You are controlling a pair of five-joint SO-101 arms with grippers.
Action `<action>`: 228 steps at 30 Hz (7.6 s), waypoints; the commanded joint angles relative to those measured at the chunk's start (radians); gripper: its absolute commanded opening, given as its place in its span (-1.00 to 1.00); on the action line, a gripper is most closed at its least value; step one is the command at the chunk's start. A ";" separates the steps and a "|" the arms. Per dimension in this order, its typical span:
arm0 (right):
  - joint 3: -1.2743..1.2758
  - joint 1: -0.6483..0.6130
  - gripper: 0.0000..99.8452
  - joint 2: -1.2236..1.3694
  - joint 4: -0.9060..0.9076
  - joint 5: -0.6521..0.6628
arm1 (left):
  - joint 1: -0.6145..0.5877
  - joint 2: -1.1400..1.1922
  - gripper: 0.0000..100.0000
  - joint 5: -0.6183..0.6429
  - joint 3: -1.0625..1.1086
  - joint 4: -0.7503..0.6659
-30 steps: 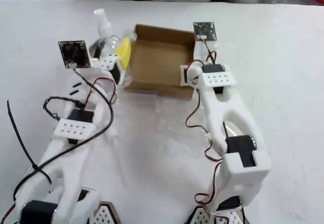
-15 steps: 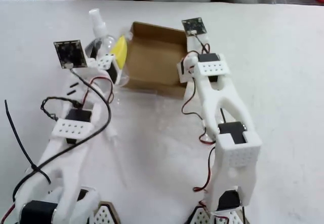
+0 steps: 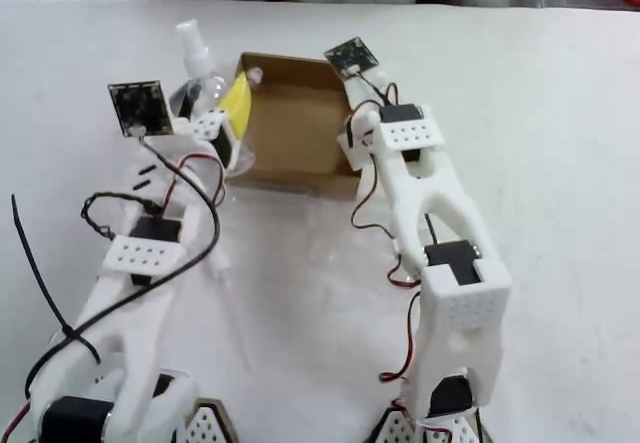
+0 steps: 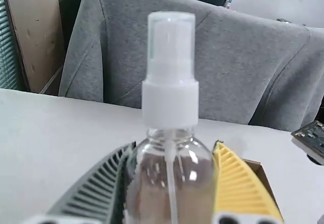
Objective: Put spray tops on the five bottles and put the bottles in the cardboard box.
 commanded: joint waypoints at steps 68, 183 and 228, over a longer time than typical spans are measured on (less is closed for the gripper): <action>0.305 0.136 -0.23 -0.472 0.269 -0.120 | 0.021 0.858 -0.83 -0.153 -0.741 -0.425; 0.396 0.147 -0.23 -0.529 0.160 -0.110 | 0.001 0.654 -0.20 -0.143 -0.621 0.060; 0.477 0.125 -0.68 -0.858 0.519 -0.120 | -0.558 -0.251 -0.95 -0.092 -0.195 1.227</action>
